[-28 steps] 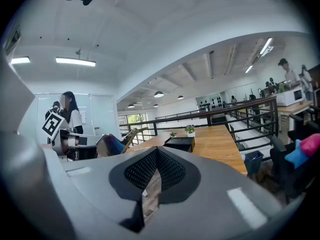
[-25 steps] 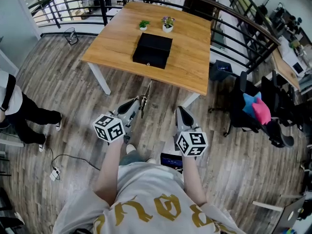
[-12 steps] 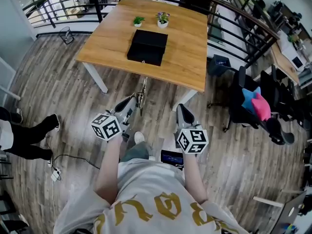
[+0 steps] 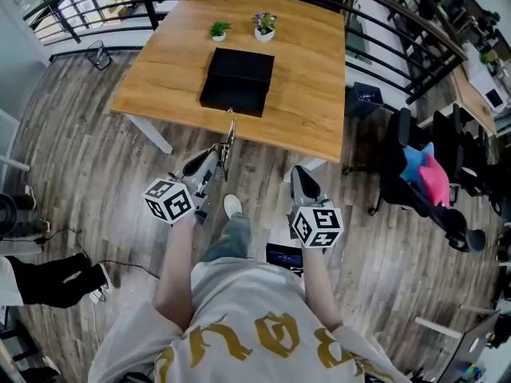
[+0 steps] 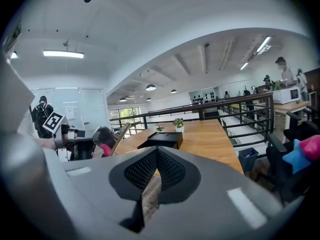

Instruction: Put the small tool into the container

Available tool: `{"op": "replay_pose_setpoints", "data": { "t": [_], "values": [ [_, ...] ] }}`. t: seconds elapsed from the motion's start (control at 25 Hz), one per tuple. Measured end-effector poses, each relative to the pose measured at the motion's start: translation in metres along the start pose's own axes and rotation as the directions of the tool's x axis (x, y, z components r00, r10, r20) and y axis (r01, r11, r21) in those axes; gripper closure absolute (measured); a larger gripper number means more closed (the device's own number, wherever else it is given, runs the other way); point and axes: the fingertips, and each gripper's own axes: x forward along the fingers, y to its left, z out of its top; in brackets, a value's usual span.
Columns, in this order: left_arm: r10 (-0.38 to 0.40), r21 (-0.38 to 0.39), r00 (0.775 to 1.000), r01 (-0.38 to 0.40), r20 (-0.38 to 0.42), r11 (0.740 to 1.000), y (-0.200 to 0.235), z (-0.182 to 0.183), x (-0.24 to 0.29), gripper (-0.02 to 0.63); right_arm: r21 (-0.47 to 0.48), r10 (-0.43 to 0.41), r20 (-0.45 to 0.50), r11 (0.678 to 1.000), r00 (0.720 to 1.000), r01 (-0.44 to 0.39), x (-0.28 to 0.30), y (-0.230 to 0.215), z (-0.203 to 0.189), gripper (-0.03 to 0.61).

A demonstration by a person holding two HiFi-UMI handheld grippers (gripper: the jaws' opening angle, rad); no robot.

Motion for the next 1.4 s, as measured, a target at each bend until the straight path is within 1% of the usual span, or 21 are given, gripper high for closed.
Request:
{"op": "replay_pose_setpoints", "data": {
  "t": [0.12,0.28,0.48,0.68,0.84,1.0,1.16,1.4],
  "values": [
    [-0.025,0.001,0.999,0.025,-0.041,1.0,0.029,0.012,0.035,0.601,0.018,-0.024,-0.016,1.0,1.0,0.024,0.042,-0.018,0.008,0.552],
    [-0.052,0.04,0.993,0.057,-0.108,0.998,0.064,0.033,0.084,0.601,0.031,-0.033,-0.031,0.999,0.999,0.034,0.098,-0.034,0.026,0.552],
    [-0.092,0.079,0.981,0.107,-0.17,0.991,0.103,0.058,0.136,0.601,0.026,-0.051,-0.044,0.998,0.998,0.052,0.158,-0.05,0.047,0.552],
    [-0.132,0.124,0.963,0.164,-0.233,0.979,0.133,0.073,0.174,0.601,0.023,-0.072,-0.046,0.997,0.996,0.073,0.207,-0.067,0.066,0.552],
    [-0.139,0.141,0.956,0.18,-0.257,0.974,0.151,0.082,0.195,0.601,0.016,-0.083,-0.054,0.996,0.995,0.084,0.232,-0.077,0.073,0.552],
    [-0.141,0.171,0.944,0.198,-0.299,0.965,0.164,0.08,0.205,0.601,0.004,-0.093,-0.054,0.996,0.994,0.093,0.248,-0.086,0.082,0.552],
    [-0.135,0.182,0.936,0.202,-0.325,0.962,0.175,0.077,0.214,0.601,0.019,-0.101,-0.051,0.995,0.994,0.102,0.254,-0.093,0.081,0.552],
    [-0.129,0.225,0.917,0.226,-0.377,0.948,0.177,0.073,0.227,0.601,0.047,-0.096,-0.056,0.994,0.994,0.098,0.267,-0.102,0.077,0.552]
  ]
}}
